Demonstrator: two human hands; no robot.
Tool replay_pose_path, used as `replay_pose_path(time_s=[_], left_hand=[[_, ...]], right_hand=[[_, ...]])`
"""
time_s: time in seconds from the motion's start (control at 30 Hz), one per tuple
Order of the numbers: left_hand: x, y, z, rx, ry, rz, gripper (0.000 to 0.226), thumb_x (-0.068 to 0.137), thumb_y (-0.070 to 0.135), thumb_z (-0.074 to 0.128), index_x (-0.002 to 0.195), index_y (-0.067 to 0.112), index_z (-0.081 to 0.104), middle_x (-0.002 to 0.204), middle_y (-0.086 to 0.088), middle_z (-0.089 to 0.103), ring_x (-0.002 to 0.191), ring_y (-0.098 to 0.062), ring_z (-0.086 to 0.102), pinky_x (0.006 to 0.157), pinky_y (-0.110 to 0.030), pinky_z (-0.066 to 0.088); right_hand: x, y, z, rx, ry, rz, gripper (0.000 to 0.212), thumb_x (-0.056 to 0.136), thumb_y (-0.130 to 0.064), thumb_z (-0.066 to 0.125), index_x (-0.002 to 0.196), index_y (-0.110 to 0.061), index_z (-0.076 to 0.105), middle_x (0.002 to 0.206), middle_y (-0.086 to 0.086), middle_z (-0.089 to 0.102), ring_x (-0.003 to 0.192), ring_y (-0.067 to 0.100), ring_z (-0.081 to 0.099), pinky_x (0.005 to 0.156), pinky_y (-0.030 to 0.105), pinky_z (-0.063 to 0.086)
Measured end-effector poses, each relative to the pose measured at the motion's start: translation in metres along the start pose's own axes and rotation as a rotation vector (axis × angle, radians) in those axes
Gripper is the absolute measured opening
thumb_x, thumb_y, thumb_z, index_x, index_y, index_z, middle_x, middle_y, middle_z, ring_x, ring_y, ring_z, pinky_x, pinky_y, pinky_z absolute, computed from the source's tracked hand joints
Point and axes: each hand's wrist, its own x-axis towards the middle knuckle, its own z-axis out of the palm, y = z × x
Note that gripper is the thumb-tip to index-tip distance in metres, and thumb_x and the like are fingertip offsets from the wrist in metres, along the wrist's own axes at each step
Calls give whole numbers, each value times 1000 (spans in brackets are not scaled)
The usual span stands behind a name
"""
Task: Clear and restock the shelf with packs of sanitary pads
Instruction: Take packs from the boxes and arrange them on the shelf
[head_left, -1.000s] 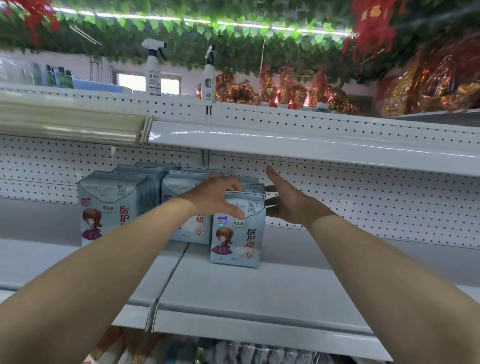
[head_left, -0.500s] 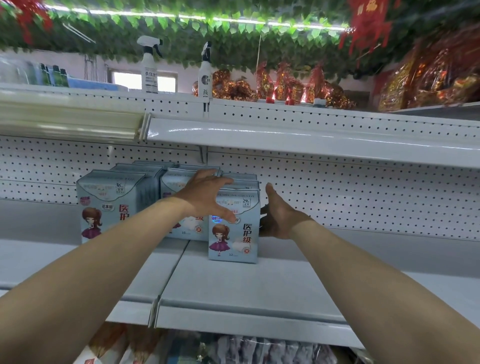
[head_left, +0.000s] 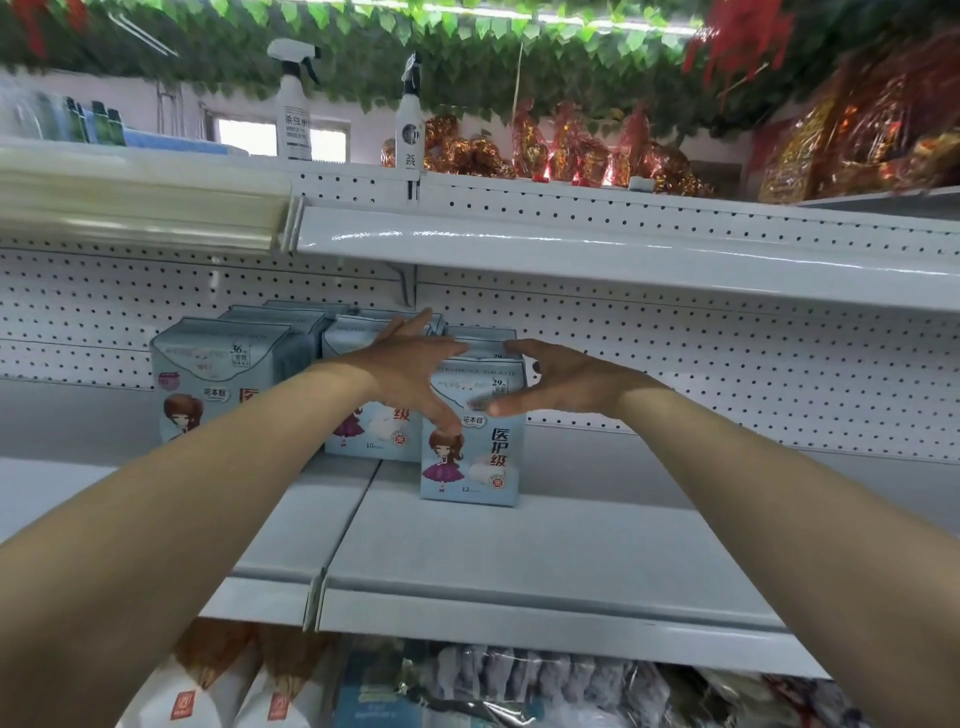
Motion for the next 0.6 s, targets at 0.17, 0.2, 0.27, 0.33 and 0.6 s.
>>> replay_pose_path(time_s=[0.17, 0.2, 0.27, 0.33, 0.6], left_hand=[[8, -2, 5, 18, 54, 2, 120, 62, 69, 80, 158, 38, 15, 167, 3, -8, 150, -21, -24, 121, -44, -9], [9, -3, 6, 23, 67, 3, 121, 61, 70, 80, 158, 38, 16, 167, 2, -9, 150, -22, -24, 121, -45, -8], [7, -2, 8, 18, 76, -2, 121, 60, 70, 80, 158, 40, 16, 167, 1, -10, 150, -24, -23, 122, -46, -7], [4, -1, 8, 9, 74, -16, 121, 62, 68, 81, 158, 40, 12, 167, 0, -13, 151, -26, -22, 121, -45, -8], [-9, 0, 0, -1, 74, 7, 123, 65, 70, 77, 159, 35, 6, 168, 1, -1, 152, -18, -19, 120, -40, -12]], right_hand=[[2, -6, 9, -317, 72, -12, 98, 72, -32, 91, 152, -22, 35, 143, -3, 51, 130, 16, 47, 96, 18, 39], [4, -5, 11, -338, 81, -13, 100, 71, -32, 91, 152, -21, 34, 144, -1, 50, 131, 18, 46, 101, 22, 39], [4, -6, 14, -361, 90, -5, 100, 70, -33, 91, 151, -20, 35, 144, 0, 49, 131, 19, 45, 104, 26, 39], [4, -10, 16, -394, 99, 6, 102, 68, -38, 91, 151, -22, 35, 143, 0, 47, 130, 19, 45, 105, 29, 40], [-2, -19, 17, -401, 125, 66, 113, 65, -58, 87, 156, -28, 27, 152, -3, 42, 134, 18, 43, 109, 31, 40]])
